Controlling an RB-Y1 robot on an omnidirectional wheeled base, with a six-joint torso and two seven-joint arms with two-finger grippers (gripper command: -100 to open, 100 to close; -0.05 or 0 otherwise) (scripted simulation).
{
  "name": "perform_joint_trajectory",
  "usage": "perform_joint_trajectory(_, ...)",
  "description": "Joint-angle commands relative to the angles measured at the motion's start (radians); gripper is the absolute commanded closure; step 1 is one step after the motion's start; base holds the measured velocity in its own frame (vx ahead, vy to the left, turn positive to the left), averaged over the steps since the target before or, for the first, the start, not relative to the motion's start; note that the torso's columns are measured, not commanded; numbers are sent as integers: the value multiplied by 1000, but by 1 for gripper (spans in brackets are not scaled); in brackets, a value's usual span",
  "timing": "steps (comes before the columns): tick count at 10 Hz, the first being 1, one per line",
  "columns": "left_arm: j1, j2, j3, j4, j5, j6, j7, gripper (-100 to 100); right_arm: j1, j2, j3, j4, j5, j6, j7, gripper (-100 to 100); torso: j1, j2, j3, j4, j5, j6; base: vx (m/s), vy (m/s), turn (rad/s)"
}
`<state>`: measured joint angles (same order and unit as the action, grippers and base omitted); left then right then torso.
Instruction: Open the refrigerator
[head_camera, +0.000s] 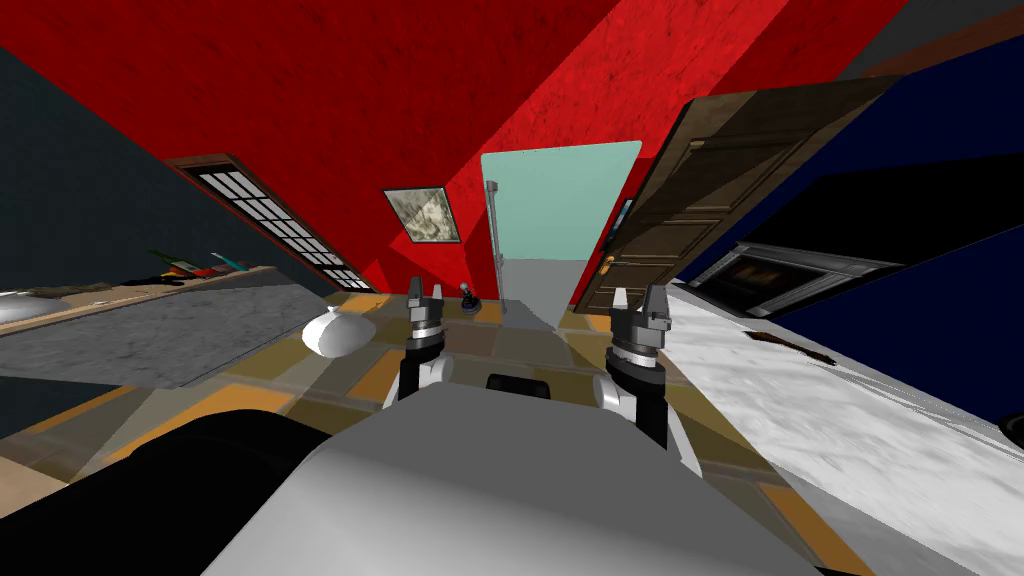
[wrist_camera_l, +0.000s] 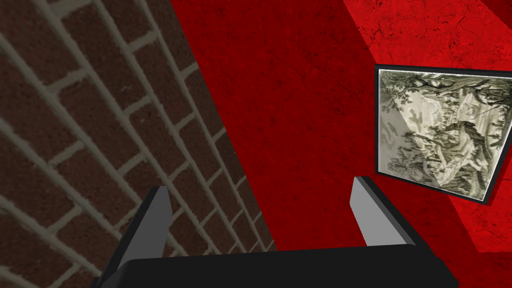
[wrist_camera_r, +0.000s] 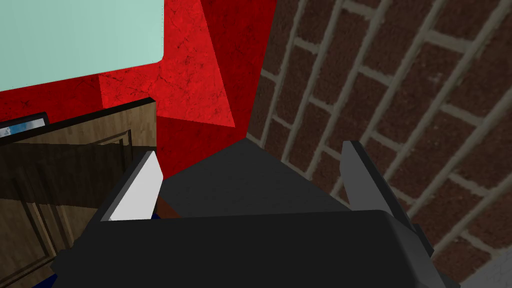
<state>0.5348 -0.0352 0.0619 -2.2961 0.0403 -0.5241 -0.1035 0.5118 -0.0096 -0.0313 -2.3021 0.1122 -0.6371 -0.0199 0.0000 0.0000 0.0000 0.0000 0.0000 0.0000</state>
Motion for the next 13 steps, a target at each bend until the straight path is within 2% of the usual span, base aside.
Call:
perform_joint_trajectory(1, 0, 0, 0, 0, 0, 0, 0, 0, 0, 0, 0, 0, 0, 0, 0, 0, 0, 40, -82, 41, 0, 0, 0, 0, 0)
perform_joint_trajectory(9, 0, 0, 0, 0, 0, 0, 0, 0, 0, 0, 0, 0, 0, 0, 0, 0, 0, 618, -1234, 617, 0, 0, 0, 0, 0)
perform_joint_trajectory(10, 0, 0, 0, 0, 0, 0, 0, 0, 3, -31, -10, 0, 8, 0, 2, -100, 0, 691, -1382, 691, 0, 0, 24, 18, -14)
perform_joint_trajectory(11, 0, 0, 0, 0, 0, 0, 0, 0, 6, -53, -20, 0, 17, 0, 3, -100, 1, 724, -1451, 724, 0, 0, 48, 51, -23)
perform_joint_trajectory(13, 0, 0, 0, 0, 0, 0, 0, 0, 14, -99, -48, 1, 42, 0, 8, -100, 3, 735, -1477, 736, 1, 0, 72, 80, -30)
